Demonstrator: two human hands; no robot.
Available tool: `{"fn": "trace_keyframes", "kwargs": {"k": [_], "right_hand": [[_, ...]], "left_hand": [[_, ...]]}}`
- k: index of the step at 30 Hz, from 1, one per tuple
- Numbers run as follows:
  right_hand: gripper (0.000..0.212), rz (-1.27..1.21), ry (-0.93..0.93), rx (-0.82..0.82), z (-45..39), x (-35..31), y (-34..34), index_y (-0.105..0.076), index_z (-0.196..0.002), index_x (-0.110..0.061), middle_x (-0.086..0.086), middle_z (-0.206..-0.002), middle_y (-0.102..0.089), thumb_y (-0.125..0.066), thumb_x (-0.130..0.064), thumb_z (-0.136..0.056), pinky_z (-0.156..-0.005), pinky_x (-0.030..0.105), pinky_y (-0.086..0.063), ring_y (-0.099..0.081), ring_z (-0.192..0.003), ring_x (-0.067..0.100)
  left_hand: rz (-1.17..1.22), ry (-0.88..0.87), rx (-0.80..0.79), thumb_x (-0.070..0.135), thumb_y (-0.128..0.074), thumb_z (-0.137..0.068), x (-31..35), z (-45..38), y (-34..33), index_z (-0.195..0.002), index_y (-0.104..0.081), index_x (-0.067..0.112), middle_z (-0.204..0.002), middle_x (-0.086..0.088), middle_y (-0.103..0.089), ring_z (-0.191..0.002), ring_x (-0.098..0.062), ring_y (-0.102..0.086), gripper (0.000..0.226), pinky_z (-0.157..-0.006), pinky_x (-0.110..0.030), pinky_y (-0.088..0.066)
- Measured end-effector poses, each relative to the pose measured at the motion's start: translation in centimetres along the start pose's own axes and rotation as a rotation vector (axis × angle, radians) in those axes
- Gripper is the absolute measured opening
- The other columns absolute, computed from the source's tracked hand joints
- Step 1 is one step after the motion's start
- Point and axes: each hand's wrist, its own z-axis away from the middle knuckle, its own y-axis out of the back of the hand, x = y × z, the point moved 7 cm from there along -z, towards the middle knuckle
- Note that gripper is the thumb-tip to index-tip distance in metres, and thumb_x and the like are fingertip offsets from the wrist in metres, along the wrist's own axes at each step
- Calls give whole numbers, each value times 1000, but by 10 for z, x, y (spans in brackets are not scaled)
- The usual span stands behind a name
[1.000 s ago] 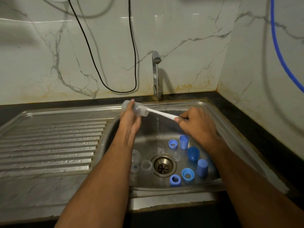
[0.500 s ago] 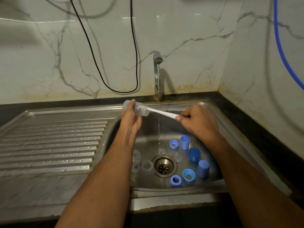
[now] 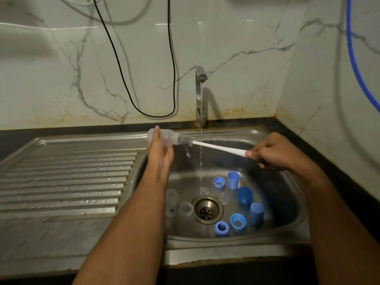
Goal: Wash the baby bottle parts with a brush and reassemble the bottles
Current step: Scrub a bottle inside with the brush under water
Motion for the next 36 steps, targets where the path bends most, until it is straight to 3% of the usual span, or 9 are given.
{"fn": "trace_keyframes", "kwargs": {"k": [6,9,11,15,18,22,25,30,36], "right_hand": [[22,-69,-88,24,-5,11,0,-74,-87,-2,11,-65,-73,-69,-21,-96,-56,33,-58,-67,-52,19],[15,12,36,5,-5,-13,-18,-71,-111,-23,2,-79,-73,-63,-26,-99,-56,28,-53,-67,-62,12],[34,59,151,-32,-1,-33,-35,-62,-132,-34,-5,-85,-67,-63,-23,-99,-60,21,-47,-64,-72,9],[38,69,166,-111,6,-43,-55,-61,-139,-26,-2,-77,-65,-60,-21,-101,-58,30,-55,-62,-65,15],[37,77,160,-117,14,-57,-67,-58,-140,-26,4,-75,-63,-54,-22,-103,-47,26,-52,-59,-60,17],[30,-35,146,-149,21,-65,-75,-62,-133,-20,6,-68,-58,-52,-19,-104,-43,26,-48,-52,-50,15],[37,-133,118,-223,27,-64,-64,-56,-140,-23,5,-67,-59,-54,-20,-103,-41,22,-43,-49,-43,7],[39,-151,84,-196,24,-66,-68,-54,-142,-20,7,-68,-58,-53,-18,-103,-39,20,-42,-47,-41,6],[38,-189,83,-186,25,-60,-58,-57,-140,-21,7,-68,-60,-56,-18,-102,-39,20,-42,-48,-42,7]], "left_hand": [[-37,-52,55,20,-81,-83,-1,-1,3,-130,-51,9,-121,-17,-65,-107,-27,-67,57,-96,-50,-56],[-92,-60,98,14,-83,-79,-3,-3,9,-129,-52,9,-120,-18,-65,-105,-28,-68,59,-93,-49,-58],[-150,-76,144,11,-81,-78,-6,-1,11,-126,-53,7,-116,-16,-64,-102,-26,-67,55,-92,-47,-58],[-172,-131,144,7,-81,-79,-4,-3,12,-121,-62,3,-114,-16,-69,-96,-24,-71,47,-85,-42,-61],[-231,-160,110,6,-79,-81,-8,4,5,-108,-63,8,-107,-9,-66,-98,-21,-68,32,-87,-36,-60],[-292,-211,100,5,-77,-83,-11,13,0,-115,-62,9,-108,-5,-61,-100,-17,-63,36,-79,-29,-56],[-221,-248,118,3,-77,-82,0,6,7,-120,-63,3,-115,-13,-66,-106,-25,-67,40,-75,-30,-60],[-269,-263,24,4,-73,-86,-9,13,-1,-97,-66,9,-98,-4,-64,-96,-17,-65,14,-73,-28,-58],[-194,-256,0,13,-85,-77,-3,8,-4,-130,-60,7,-116,-9,-62,-105,-23,-63,59,-85,-40,-60]]}}
